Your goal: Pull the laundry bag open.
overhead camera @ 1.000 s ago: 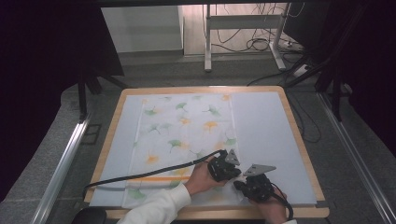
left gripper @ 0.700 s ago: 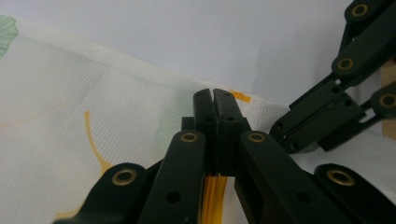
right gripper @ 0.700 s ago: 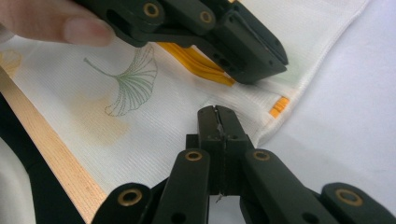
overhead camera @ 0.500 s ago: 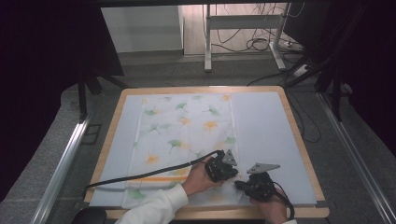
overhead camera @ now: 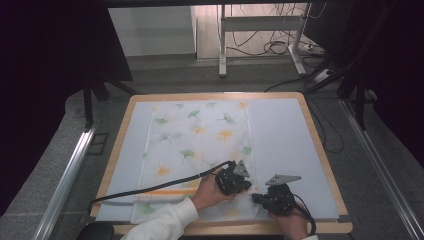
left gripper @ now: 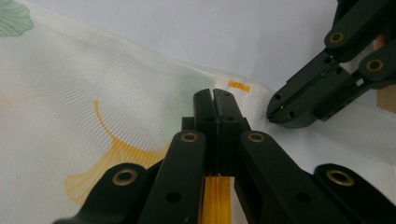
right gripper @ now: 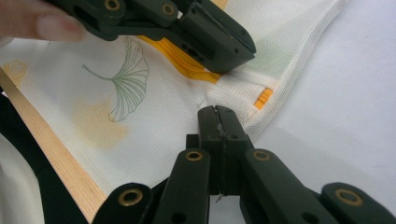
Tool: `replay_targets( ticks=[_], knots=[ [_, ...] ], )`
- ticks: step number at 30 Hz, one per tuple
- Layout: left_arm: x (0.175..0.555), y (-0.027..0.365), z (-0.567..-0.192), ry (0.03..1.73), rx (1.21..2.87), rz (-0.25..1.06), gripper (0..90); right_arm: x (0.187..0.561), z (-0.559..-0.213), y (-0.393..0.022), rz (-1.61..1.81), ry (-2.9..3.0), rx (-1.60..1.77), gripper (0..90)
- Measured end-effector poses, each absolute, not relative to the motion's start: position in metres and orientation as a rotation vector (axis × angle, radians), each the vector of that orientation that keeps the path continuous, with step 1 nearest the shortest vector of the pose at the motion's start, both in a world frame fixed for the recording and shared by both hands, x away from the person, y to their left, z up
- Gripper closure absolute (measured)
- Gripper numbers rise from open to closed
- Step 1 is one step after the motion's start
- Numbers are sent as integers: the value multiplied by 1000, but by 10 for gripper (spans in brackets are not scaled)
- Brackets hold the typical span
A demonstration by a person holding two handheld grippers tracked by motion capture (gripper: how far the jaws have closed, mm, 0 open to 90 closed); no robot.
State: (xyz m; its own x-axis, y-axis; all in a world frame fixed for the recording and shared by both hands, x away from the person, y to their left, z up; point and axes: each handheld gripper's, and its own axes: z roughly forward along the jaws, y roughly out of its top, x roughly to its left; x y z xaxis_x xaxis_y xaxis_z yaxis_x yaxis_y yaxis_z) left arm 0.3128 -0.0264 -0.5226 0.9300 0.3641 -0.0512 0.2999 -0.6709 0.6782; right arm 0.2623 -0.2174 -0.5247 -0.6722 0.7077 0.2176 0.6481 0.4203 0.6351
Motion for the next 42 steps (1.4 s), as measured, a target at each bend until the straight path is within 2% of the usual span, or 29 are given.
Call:
replay_targets(
  ticks=[16,32,42],
  knots=[
    [311,-28,-525,489,2327,113,900,270,-520,-222,1131,2505,1323,898],
    [306,-24,-522,445,2376,193,900,283,-526,-226,1185,2504,1451,900],
    [309,-12,-521,488,2367,137,900,283,-527,-226,1196,2506,1449,900]
  ],
)
